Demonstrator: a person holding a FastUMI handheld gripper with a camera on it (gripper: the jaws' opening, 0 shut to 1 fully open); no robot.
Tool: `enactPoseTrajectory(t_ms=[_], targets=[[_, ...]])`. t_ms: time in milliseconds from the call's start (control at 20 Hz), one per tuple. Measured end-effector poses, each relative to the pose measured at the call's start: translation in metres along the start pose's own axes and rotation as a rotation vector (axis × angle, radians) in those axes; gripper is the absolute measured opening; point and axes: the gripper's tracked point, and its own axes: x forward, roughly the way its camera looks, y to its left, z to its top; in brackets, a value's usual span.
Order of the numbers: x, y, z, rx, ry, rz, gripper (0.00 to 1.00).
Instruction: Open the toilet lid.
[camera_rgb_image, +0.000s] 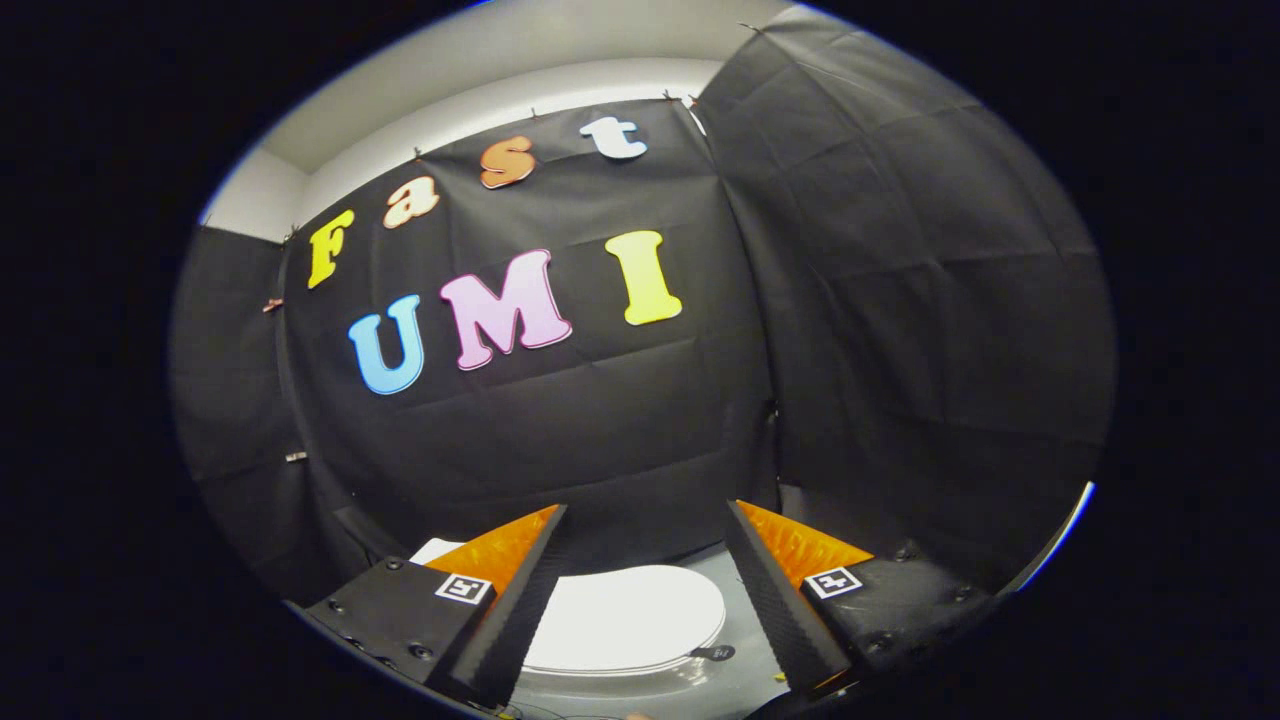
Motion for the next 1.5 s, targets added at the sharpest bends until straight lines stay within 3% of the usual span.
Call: enactPoseTrajectory(t_ms=[700, 900, 1500], targets=[[0.071, -0.094, -0.126, 0.313, 0.207, -0.089, 0.98], [0.089, -0.113, -0.169, 0.466, 0.27, -0.113, 0.98], [0.127, -0.159, -0.326, 0.697, 0.526, -0.182, 0.97]])
